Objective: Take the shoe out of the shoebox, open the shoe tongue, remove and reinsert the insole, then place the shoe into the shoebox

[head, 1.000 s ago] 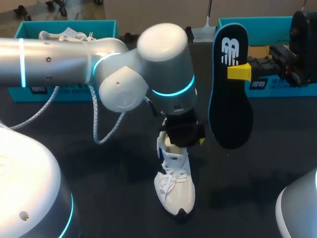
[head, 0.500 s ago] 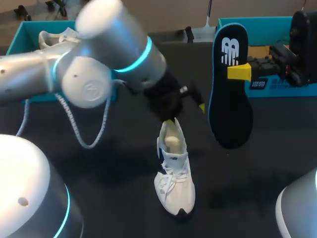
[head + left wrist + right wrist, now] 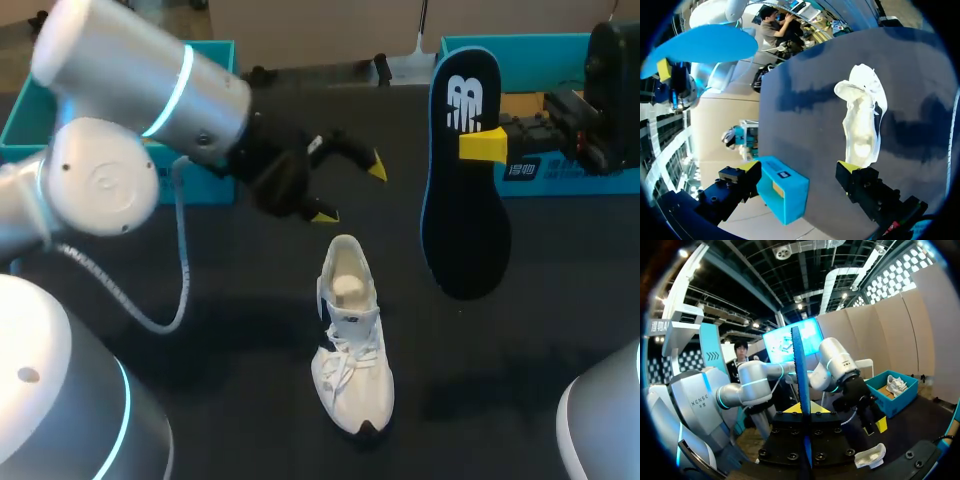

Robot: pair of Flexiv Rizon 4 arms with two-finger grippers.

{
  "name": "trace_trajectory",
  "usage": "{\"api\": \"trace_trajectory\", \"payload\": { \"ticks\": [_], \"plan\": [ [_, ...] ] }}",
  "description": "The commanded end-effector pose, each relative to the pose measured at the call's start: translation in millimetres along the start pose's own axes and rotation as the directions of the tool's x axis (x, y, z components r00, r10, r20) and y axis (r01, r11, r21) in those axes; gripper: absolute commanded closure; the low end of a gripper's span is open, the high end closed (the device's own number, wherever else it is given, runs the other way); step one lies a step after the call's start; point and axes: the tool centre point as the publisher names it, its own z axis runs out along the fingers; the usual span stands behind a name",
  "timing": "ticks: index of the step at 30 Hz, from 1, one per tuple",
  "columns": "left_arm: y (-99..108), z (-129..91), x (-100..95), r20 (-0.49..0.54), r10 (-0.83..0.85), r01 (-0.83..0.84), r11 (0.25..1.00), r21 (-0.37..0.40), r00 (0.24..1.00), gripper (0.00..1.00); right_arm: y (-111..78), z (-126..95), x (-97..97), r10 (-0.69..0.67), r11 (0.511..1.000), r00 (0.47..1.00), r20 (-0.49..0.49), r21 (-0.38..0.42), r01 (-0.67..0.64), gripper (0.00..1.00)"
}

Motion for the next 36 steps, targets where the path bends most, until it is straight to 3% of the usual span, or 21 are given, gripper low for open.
{"api": "trace_trajectory", "payload": {
  "ticks": [1, 4, 8, 17, 29, 36],
  "plan": [
    [-4.1, -5.9, 6.7, 0.158, 0.004, -0.003, 1.000, -0.005, 0.987, 0.00, 0.2, 1.5, -1.2, 0.001, 1.000, 1.000, -0.001, 0.000, -0.001, 1.00],
    [-2.0, -5.3, 7.0, 0.200, 0.022, -0.028, 0.999, 0.029, 0.980, 0.00, 0.2, 1.5, -1.2, 0.001, 1.000, 1.000, -0.001, 0.000, -0.001, 1.00],
    [7.1, -3.6, -2.5, 0.298, 0.072, -0.060, 0.997, -0.052, 0.952, 0.00, 0.2, 1.5, -1.2, 0.001, 1.000, 1.000, -0.001, 0.000, -0.001, 1.00],
    [5.5, -26.0, -32.0, 0.461, 0.176, -0.133, 0.983, -0.125, 0.870, 0.00, 0.2, 1.5, -1.2, 0.001, 1.000, 1.000, -0.001, 0.000, -0.001, 1.00],
    [9.7, -51.1, -57.4, 0.552, 0.212, -0.150, 0.976, -0.156, 0.807, 0.00, 0.2, 1.5, -1.2, 0.001, 1.000, 1.000, -0.001, 0.000, -0.001, 1.00],
    [14.1, -61.1, -56.9, 0.568, 0.209, -0.133, 0.976, -0.173, 0.796, 0.00, -3.6, 2.2, -46.8, 0.140, 0.990, 0.988, -0.058, -0.012, -0.141, 1.00]
  ]
}}
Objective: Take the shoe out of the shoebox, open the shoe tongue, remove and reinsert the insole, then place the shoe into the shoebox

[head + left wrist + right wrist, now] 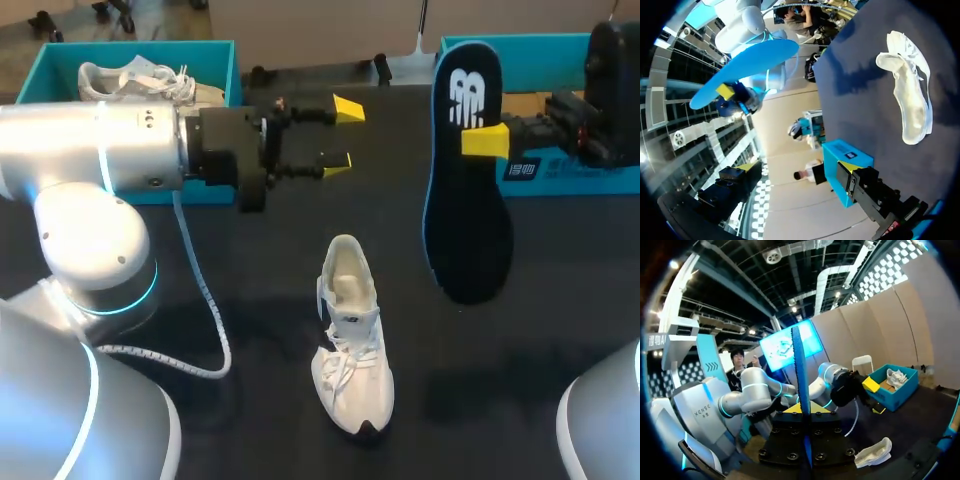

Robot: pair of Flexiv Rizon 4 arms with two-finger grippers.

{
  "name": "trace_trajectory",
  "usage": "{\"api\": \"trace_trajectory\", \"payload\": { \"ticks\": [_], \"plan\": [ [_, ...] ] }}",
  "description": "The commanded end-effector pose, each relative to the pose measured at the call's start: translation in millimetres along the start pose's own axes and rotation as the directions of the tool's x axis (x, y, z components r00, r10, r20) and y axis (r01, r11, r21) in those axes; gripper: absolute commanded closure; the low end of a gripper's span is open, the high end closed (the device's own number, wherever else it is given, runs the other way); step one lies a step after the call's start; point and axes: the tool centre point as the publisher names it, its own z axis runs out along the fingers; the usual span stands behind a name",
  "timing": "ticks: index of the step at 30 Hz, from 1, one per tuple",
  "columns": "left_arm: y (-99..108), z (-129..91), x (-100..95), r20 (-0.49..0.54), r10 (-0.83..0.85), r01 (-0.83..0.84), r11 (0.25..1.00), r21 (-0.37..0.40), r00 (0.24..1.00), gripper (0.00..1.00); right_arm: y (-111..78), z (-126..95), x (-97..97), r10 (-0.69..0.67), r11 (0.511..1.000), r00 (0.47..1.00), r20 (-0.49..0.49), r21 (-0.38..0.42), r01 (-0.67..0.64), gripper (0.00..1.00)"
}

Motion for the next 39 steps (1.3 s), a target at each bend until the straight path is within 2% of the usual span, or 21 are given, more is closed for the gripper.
{"api": "trace_trajectory", "payload": {
  "ticks": [1, 2, 4, 5, 9, 25, 26, 31, 35, 39],
  "plan": [
    [-1.3, -7.4, 0.4, 0.029, 0.004, -0.003, 1.000, -0.012, 1.000, 0.00, 3.5, 5.0, -42.5, 0.046, 0.999, 0.997, -0.057, 0.012, -0.046, 1.00],
    [-0.8, -8.8, -0.2, 0.030, 0.004, -0.004, 1.000, -0.017, 1.000, 0.00, 4.4, 3.0, -49.4, 0.064, 0.997, 0.997, -0.045, 0.039, -0.062, 1.00],
    [0.0, -12.2, -1.3, 0.031, 0.008, -0.008, 1.000, -0.020, 0.999, 0.00, 9.1, -0.4, -61.9, 0.084, 0.996, 0.995, -0.059, 0.024, -0.082, 1.00],
    [0.3, -13.5, -1.7, 0.027, 0.015, -0.015, 1.000, -0.017, 1.000, 0.00, 11.3, -2.7, -68.7, 0.104, 0.993, 0.994, -0.044, 0.052, -0.101, 1.00],
    [1.4, -15.8, -2.5, 0.022, 0.019, -0.019, 1.000, -0.004, 1.000, 0.00, 19.3, -13.9, -100.5, 0.148, 0.987, 0.988, -0.034, 0.062, -0.146, 1.00],
    [1.4, -15.8, -2.5, 0.022, 0.019, -0.019, 1.000, -0.004, 1.000, 0.00, 19.3, -13.9, -100.5, 0.148, 0.987, 0.988, -0.034, 0.062, -0.146, 1.00],
    [1.4, -15.8, -2.5, 0.022, 0.019, -0.019, 1.000, -0.004, 1.000, 0.00, 21.9, -15.2, -112.0, 0.157, 0.987, 0.987, -0.047, 0.036, -0.155, 1.00],
    [1.4, -15.8, -2.5, 0.022, 0.019, -0.019, 1.000, -0.004, 1.000, 0.00, 34.3, -21.3, -152.6, 0.262, 0.961, 0.964, -0.052, 0.102, -0.256, 1.00],
    [1.4, -15.8, -2.5, 0.022, 0.019, -0.019, 1.000, -0.004, 1.000, 0.00, 39.7, -24.3, -190.0, 0.392, 0.915, 0.920, -0.017, 0.116, -0.388, 1.00],
    [1.4, -15.8, -2.5, 0.022, 0.019, -0.019, 1.000, -0.004, 1.000, 0.00, 39.7, -24.3, -190.0, 0.392, 0.915, 0.920, -0.017, 0.116, -0.388, 1.00]
  ]
}}
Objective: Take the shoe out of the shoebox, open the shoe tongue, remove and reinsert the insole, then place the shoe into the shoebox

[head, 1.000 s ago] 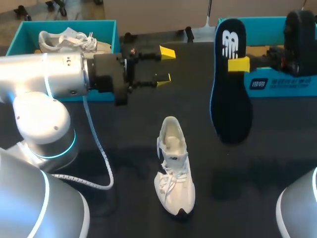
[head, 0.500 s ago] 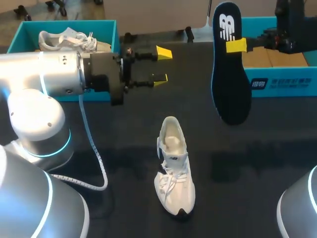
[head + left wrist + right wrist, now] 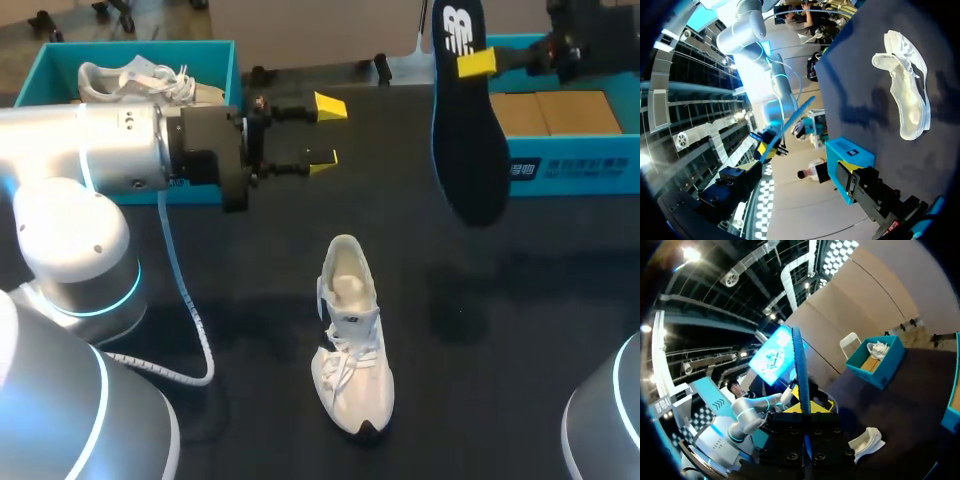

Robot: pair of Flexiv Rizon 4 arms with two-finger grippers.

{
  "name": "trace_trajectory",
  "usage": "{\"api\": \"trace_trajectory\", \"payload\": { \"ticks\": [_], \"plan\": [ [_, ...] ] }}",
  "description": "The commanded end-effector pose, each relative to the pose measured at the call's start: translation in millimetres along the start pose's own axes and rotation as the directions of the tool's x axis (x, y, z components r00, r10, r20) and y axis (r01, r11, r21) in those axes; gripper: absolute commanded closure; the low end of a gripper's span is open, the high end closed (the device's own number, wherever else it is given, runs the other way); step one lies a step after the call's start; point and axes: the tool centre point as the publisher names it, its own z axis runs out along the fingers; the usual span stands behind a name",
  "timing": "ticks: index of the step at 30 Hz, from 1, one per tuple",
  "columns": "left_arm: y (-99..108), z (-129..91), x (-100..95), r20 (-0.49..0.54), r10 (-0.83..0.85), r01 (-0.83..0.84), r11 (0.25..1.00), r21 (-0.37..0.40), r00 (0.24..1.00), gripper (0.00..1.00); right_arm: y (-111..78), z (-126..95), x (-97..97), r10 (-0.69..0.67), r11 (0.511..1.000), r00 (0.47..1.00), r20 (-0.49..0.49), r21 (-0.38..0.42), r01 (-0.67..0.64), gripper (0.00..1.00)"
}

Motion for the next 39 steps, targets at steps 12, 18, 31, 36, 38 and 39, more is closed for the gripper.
{"api": "trace_trajectory", "payload": {
  "ticks": [12, 18, 31, 36, 38, 39],
  "plan": [
    [-0.7, 1.3, 0.9, 0.002, 0.002, -0.002, 1.000, -0.004, 1.000, 0.00, 16.2, 5.4, -16.7, 0.002, 0.998, 1.000, -0.028, 0.069, 0.000, 1.00],
    [-0.7, 1.3, 0.9, 0.002, 0.002, -0.002, 1.000, -0.004, 1.000, 0.00, 30.5, 1.9, -38.4, 0.138, 0.981, 0.990, -0.001, 0.140, -0.137, 1.00],
    [-0.7, 1.3, 0.9, 0.002, 0.002, -0.002, 1.000, -0.004, 1.000, 0.00, 34.6, 1.6, -51.1, 0.204, 0.963, 0.978, 0.036, 0.172, -0.207, 1.00],
    [6.0, 7.0, 7.4, 0.066, -0.002, 0.001, 1.000, 0.004, 0.998, 0.00, 37.4, 16.1, -59.8, 0.249, 0.952, 0.967, 0.048, 0.168, -0.254, 1.00],
    [10.1, 8.0, 8.8, 0.075, -0.008, 0.008, 1.000, 0.006, 0.997, 0.00, 40.8, 25.1, -63.4, 0.261, 0.960, 0.965, 0.026, 0.101, -0.262, 1.00],
    [11.5, 7.5, 8.7, 0.097, -0.010, 0.009, 1.000, 0.015, 0.995, 0.00, 41.0, 29.8, -66.1, 0.283, 0.953, 0.958, 0.048, 0.097, -0.286, 1.00]
  ]
}}
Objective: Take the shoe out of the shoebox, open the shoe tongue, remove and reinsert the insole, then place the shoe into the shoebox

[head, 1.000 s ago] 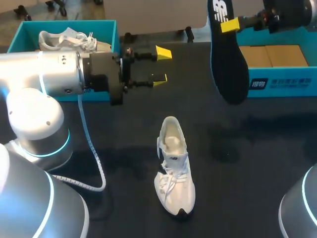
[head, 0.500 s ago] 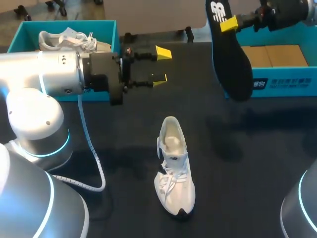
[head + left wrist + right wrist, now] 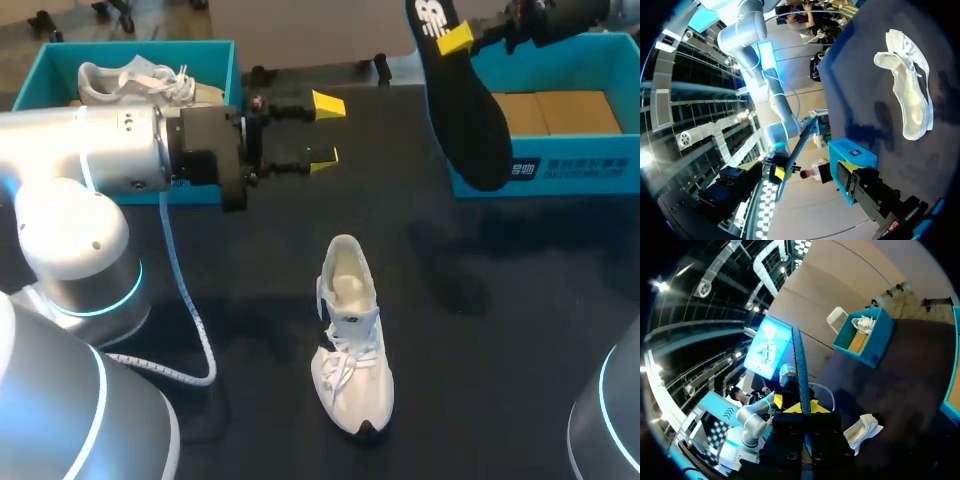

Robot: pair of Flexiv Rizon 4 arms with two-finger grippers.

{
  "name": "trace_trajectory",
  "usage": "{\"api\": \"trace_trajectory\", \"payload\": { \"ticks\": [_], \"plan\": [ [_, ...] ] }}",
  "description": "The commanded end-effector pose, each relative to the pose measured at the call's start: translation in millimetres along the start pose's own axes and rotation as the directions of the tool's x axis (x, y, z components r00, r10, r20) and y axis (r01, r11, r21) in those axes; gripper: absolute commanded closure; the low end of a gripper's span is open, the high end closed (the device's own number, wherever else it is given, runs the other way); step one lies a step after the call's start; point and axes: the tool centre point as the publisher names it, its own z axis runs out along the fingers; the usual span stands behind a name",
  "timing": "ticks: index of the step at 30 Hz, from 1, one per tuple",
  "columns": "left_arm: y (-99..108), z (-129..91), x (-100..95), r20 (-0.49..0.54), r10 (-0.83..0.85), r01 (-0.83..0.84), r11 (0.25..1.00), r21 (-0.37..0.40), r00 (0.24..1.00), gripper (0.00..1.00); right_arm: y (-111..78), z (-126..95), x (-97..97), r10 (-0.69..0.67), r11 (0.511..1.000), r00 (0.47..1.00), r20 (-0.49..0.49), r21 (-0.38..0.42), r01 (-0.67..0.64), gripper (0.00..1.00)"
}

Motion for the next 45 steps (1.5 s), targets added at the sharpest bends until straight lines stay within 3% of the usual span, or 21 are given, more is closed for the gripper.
{"api": "trace_trajectory", "payload": {
  "ticks": [1, 8, 21, 30, 45],
  "plan": [
    [9.9, 6.6, 8.4, 0.052, -0.009, 0.009, 1.000, 0.014, 0.999, 0.00, 7.5, 27.0, -10.0, 0.044, 0.997, 0.999, -0.007, -0.068, -0.045, 1.00],
    [25.5, 10.8, 13.6, 0.069, -0.037, 0.038, 0.999, -0.005, 0.997, 0.00, 7.4, 40.1, -18.9, 0.166, 0.971, 0.986, 0.005, -0.177, -0.163, 1.00],
    [28.7, 10.2, 12.4, 0.050, -0.038, 0.039, 0.999, -0.012, 0.998, 0.00, 7.4, 40.1, -18.9, 0.166, 0.971, 0.986, 0.005, -0.177, -0.163, 1.00],
    [33.7, 25.9, 23.9, 0.049, -0.033, 0.032, 0.999, 0.014, 0.998, 0.00, 10.2, 52.3, -33.5, 0.288, 0.945, 0.956, -0.054, -0.147, -0.293, 1.00],
    [40.2, 49.0, 41.1, 0.036, -0.076, 0.076, 0.997, 0.004, 0.996, 0.00, 10.9, 53.4, -35.9, 0.324, 0.933, 0.945, -0.047, -0.153, -0.327, 1.00]
  ]
}}
